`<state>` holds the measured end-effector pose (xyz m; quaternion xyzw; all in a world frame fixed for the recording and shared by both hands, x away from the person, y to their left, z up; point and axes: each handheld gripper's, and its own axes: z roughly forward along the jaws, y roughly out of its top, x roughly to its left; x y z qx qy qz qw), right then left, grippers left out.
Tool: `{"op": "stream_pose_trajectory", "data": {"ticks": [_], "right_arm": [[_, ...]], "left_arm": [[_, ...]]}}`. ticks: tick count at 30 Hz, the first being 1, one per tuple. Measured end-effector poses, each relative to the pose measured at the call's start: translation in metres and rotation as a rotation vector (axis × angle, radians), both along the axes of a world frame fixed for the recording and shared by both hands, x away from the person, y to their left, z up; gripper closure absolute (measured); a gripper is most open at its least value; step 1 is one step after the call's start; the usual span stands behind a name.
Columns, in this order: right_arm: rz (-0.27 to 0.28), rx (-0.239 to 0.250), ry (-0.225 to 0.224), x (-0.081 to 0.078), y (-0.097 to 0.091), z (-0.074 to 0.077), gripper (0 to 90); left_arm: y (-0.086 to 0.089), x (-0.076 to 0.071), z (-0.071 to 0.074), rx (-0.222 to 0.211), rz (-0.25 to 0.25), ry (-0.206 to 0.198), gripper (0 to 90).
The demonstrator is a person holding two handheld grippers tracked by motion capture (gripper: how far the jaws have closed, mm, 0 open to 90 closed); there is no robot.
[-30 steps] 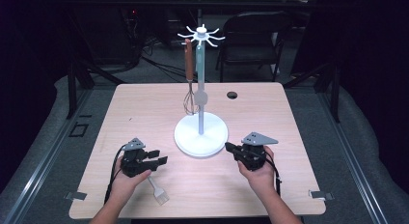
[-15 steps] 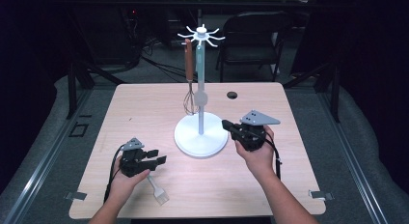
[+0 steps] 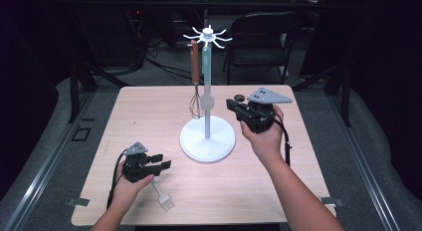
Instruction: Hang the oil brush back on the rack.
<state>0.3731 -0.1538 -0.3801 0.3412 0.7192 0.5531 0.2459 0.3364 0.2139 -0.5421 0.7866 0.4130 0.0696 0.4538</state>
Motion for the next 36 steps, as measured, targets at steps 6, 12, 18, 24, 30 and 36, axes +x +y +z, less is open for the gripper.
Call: {"op": "stream_pose_trajectory", "data": {"ticks": [6, 12, 18, 24, 30, 36], "right_arm": [[-0.010, 0.033, -0.025, 0.007, -0.002, 0.023, 90.0], [-0.021, 0.036, -0.067, 0.013, -0.002, 0.044, 90.0], [-0.037, 0.042, -0.100, 0.018, -0.002, 0.065, 90.0], [-0.050, 0.065, -0.121, 0.026, -0.001, 0.087, 90.0], [-0.065, 0.064, -0.131, 0.036, 0.002, 0.104, 90.0], [-0.056, 0.110, -0.131, 0.038, 0.004, 0.113, 90.0]], "left_arm": [[0.001, 0.000, 0.000, -0.002, 0.005, 0.001, 50.1], [0.001, 0.000, -0.001, -0.005, 0.003, 0.001, 50.1], [0.001, 0.000, -0.001, -0.006, 0.004, -0.002, 50.1], [0.002, 0.001, -0.001, -0.007, 0.005, -0.002, 50.1], [0.003, 0.001, 0.000, -0.011, 0.010, 0.000, 50.1], [0.006, 0.002, 0.000, -0.019, 0.020, -0.003, 50.1]]}}
